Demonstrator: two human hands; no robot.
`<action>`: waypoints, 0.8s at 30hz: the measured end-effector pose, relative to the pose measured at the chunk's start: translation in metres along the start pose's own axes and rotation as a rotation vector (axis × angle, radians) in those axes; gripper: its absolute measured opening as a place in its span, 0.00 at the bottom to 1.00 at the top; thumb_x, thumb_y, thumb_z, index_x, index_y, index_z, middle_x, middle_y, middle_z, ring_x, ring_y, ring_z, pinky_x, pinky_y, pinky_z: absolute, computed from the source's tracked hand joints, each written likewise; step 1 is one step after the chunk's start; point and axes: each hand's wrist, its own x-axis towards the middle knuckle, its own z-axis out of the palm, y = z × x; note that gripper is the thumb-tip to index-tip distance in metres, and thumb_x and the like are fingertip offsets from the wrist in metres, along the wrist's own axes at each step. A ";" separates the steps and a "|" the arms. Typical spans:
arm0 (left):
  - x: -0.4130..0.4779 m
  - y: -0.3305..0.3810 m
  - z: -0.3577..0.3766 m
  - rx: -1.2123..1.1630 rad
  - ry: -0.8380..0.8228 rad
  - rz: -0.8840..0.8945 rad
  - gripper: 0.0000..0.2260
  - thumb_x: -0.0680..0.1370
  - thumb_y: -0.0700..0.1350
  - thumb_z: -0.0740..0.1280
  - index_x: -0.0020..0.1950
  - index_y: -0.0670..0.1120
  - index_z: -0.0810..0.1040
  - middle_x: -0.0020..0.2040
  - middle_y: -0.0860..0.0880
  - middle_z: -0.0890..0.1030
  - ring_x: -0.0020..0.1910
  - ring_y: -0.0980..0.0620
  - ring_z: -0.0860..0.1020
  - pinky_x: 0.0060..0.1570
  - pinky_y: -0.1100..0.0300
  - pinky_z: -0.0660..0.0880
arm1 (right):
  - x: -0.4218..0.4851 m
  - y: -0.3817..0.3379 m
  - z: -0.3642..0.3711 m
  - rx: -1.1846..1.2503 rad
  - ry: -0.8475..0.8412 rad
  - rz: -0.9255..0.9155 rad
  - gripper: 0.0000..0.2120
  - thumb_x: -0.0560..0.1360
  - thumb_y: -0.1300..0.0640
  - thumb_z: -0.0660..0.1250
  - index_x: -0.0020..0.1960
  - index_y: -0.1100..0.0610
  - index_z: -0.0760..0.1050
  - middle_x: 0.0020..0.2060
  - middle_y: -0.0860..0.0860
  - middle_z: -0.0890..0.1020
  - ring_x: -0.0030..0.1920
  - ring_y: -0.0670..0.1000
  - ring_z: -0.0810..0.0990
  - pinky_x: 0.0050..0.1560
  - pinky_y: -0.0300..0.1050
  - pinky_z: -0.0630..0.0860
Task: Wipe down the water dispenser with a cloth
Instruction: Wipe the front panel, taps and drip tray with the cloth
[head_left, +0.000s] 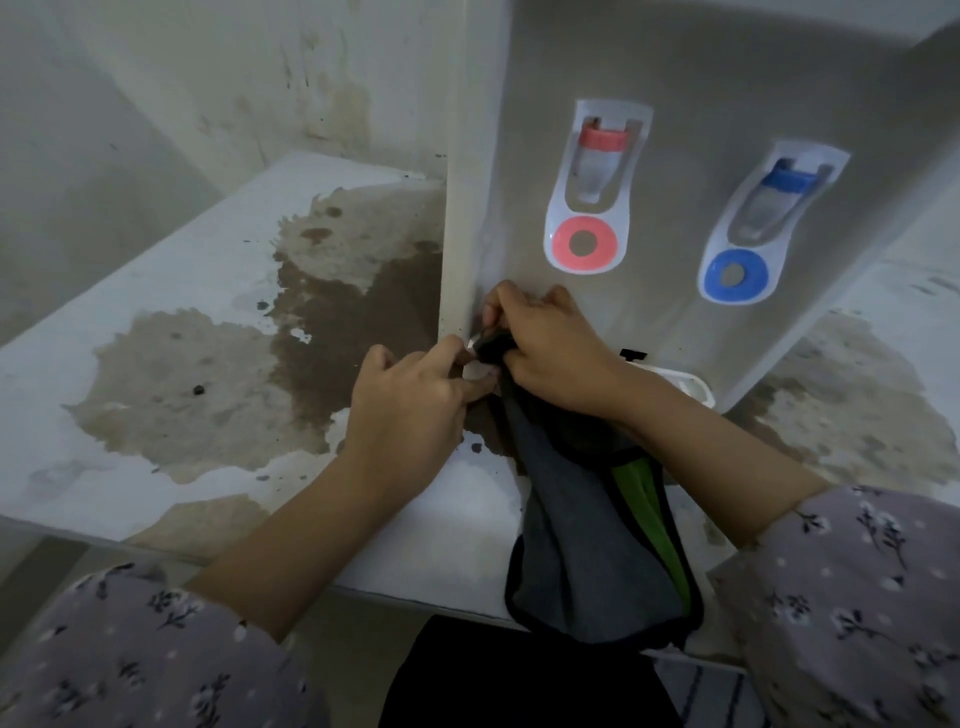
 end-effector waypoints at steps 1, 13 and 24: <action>0.000 -0.001 -0.001 -0.013 -0.004 -0.006 0.15 0.72 0.41 0.62 0.51 0.55 0.83 0.45 0.49 0.80 0.32 0.49 0.77 0.36 0.57 0.62 | -0.001 0.001 0.001 0.037 0.018 0.000 0.12 0.69 0.66 0.61 0.51 0.56 0.65 0.45 0.50 0.79 0.46 0.50 0.75 0.55 0.45 0.60; -0.003 -0.003 0.003 0.010 -0.023 0.001 0.19 0.67 0.38 0.73 0.57 0.52 0.81 0.51 0.50 0.82 0.34 0.49 0.80 0.35 0.58 0.67 | -0.015 0.005 0.001 0.185 0.430 0.165 0.14 0.70 0.69 0.58 0.52 0.56 0.71 0.45 0.50 0.77 0.45 0.52 0.75 0.44 0.44 0.73; -0.004 -0.006 0.000 -0.044 -0.056 -0.077 0.17 0.73 0.42 0.59 0.59 0.50 0.80 0.54 0.55 0.81 0.32 0.53 0.79 0.33 0.61 0.66 | -0.007 0.019 0.009 -0.055 0.271 -0.171 0.13 0.63 0.63 0.65 0.46 0.57 0.80 0.42 0.52 0.81 0.43 0.55 0.79 0.34 0.48 0.77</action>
